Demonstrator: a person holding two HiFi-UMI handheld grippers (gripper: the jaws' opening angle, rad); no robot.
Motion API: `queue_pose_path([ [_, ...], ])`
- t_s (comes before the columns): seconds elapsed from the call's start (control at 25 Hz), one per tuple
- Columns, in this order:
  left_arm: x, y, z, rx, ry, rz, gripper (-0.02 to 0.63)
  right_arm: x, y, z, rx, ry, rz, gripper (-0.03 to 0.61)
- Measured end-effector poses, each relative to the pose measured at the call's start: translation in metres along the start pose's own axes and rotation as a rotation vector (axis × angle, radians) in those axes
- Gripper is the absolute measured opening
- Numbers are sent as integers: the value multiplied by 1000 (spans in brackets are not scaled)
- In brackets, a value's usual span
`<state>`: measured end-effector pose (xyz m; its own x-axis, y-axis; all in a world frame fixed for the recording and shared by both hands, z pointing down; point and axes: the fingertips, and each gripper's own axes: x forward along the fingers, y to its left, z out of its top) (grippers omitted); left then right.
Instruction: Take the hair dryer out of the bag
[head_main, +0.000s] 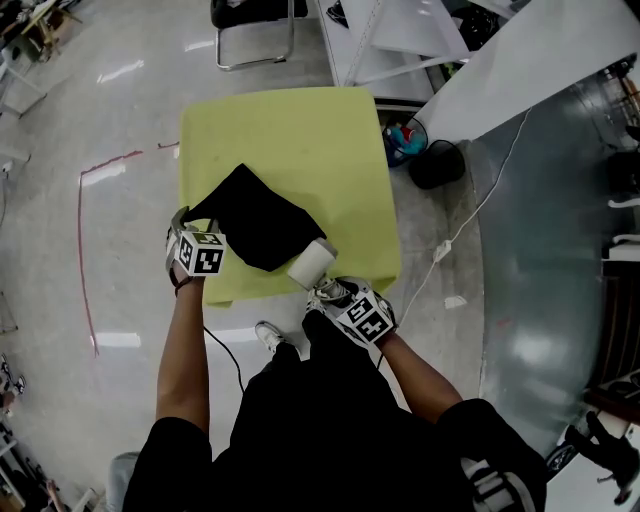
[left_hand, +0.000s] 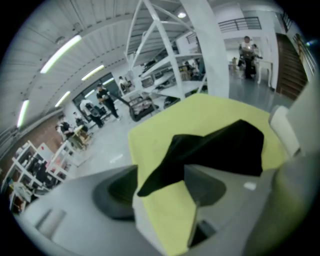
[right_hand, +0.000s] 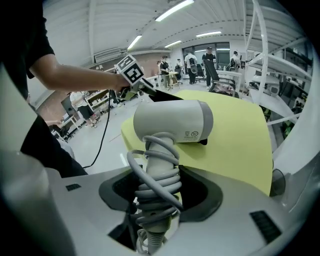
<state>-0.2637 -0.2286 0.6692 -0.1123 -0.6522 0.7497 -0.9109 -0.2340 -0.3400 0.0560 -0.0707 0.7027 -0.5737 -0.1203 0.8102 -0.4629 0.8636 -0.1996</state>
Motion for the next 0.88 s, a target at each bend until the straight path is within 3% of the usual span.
queue_pose_path([
  [0.08, -14, 2, -1, -48, -46, 17, 304, -1, -2, 10, 18, -25, -18, 221],
  [0.32, -75, -6, 14, -236, -244, 8, 294, -8, -4, 55, 21, -150, -79, 221],
  [0.48, -117, -15, 26, -300, -357, 36, 175, -22, 2, 94, -25, -251, -129, 221],
  [0.64, -143, -17, 26, -343, -406, 52, 26, -40, 8, 133, -8, -351, -149, 221],
  [0.88, -170, -29, 27, -368, -461, 9, 6, -57, 17, 176, 0, -469, -153, 221],
])
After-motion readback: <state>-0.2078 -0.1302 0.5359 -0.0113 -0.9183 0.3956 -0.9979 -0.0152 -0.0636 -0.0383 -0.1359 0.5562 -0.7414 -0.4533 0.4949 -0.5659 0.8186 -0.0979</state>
